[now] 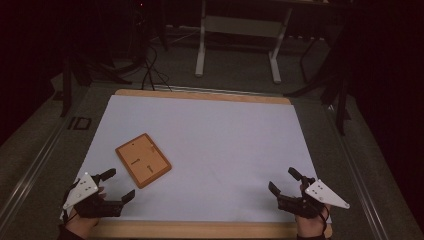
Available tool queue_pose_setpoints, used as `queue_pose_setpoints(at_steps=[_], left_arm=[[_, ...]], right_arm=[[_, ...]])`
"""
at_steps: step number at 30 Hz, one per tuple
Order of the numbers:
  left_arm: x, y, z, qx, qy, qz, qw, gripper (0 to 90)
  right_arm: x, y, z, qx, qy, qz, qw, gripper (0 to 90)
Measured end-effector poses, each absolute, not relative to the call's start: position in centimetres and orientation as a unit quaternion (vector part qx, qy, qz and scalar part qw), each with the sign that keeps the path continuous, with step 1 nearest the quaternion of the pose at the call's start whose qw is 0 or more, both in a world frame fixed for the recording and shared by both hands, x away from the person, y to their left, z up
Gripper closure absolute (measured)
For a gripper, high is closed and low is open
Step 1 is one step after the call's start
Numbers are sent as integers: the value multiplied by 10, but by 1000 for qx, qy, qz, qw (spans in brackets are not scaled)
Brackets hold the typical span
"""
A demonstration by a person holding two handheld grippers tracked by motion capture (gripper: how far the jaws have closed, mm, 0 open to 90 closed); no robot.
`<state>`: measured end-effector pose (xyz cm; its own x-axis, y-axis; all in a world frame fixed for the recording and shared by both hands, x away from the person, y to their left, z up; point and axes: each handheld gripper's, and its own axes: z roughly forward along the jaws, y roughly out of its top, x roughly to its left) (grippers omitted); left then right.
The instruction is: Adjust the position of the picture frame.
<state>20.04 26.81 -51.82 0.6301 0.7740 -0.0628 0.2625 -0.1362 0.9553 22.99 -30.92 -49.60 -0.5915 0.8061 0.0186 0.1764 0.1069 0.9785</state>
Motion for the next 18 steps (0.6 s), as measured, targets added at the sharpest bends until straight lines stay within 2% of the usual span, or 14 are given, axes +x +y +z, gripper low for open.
queue_pose_setpoints(at_steps=[3,6,18], left_arm=[[200,267,-518,714,357,226,558,20],[200,267,-518,716,356,222,558,20],[198,262,-513,724,341,229,555,21]], right_arm=[[231,-308,-495,355,693,555,294,135],[232,-308,-496,348,695,560,286,136],[226,-302,-493,332,702,548,311,137]])
